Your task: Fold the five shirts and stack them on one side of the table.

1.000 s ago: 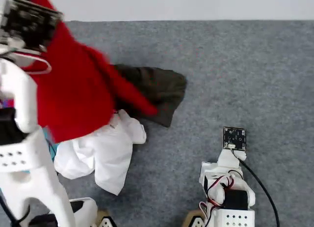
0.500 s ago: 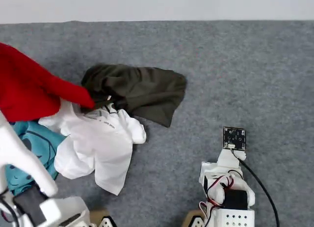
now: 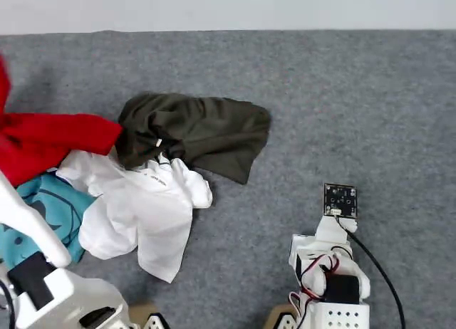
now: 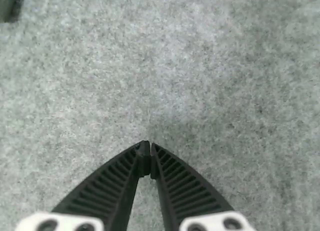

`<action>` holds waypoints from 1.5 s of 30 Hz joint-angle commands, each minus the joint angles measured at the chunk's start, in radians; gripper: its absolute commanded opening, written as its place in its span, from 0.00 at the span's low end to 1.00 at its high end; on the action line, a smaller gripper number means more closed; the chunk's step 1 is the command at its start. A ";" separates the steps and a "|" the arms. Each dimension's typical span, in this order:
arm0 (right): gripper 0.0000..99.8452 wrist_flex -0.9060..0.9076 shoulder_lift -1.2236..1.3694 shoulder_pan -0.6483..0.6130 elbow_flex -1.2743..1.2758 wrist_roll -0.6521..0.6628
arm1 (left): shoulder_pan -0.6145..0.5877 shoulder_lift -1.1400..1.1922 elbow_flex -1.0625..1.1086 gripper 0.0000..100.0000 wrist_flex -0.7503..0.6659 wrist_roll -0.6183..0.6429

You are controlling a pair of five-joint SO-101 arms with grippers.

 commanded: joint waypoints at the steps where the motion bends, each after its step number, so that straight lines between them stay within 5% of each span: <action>1: 0.01 0.004 -0.015 0.002 0.009 0.008 | 0.005 -0.092 -0.036 0.27 0.008 -0.012; 6: 0.01 0.004 -0.015 0.002 0.009 0.008 | 0.089 -0.203 -0.033 0.27 0.209 -0.014; 16: 0.01 0.004 -0.015 0.002 0.009 0.008 | 0.388 -0.278 -0.030 0.27 0.968 -0.101; 34: 0.01 0.004 -0.015 0.002 0.009 0.008 | 0.804 -0.278 0.432 0.27 0.941 -0.084; 45: 0.01 0.004 -0.015 0.002 0.009 0.008 | 0.881 -0.276 0.730 0.27 0.615 -0.049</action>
